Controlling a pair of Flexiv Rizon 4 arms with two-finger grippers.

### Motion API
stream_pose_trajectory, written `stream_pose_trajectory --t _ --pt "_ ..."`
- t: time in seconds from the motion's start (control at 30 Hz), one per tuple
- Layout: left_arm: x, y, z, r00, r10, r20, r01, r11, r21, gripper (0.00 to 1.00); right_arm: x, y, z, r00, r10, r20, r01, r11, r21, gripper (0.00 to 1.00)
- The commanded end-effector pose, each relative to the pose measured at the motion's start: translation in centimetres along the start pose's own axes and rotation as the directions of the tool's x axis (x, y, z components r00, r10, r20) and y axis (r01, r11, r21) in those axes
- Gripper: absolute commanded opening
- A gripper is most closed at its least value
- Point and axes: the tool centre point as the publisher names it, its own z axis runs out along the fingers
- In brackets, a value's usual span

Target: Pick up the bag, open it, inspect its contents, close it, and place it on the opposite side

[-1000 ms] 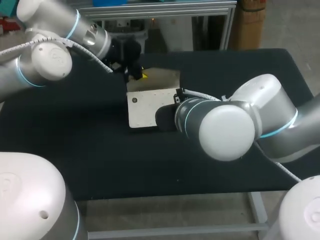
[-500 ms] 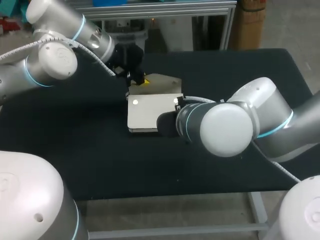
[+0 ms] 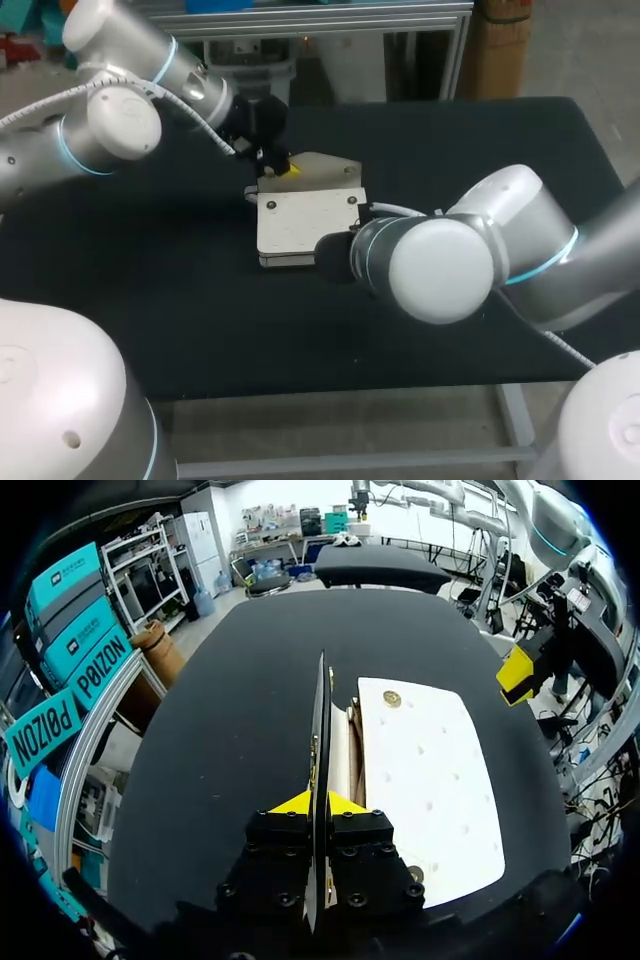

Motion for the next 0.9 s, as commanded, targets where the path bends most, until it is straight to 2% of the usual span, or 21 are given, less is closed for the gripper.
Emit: stream_pose_trajectory --t 0.03,0.53,0.9 --pt "-0.7 -0.1 0.8 1.000 0.002 -0.024 -0.002 1.000 -0.011 0.00 0.7 0.4 1.5 0.999 -0.005 0.036 0.005 1.000 0.001 0.37" --pt "-1.6 0.8 1.9 0.996 -0.007 -0.086 0.006 1.000 -0.008 0.00 0.5 0.1 3.8 0.999 -0.021 0.041 0.019 0.998 0.055 0.45" --pt "-1.8 1.1 2.6 0.993 -0.010 -0.117 0.008 1.000 -0.015 0.00 -0.2 -0.1 5.5 0.999 -0.016 0.049 0.013 0.997 0.071 0.44"
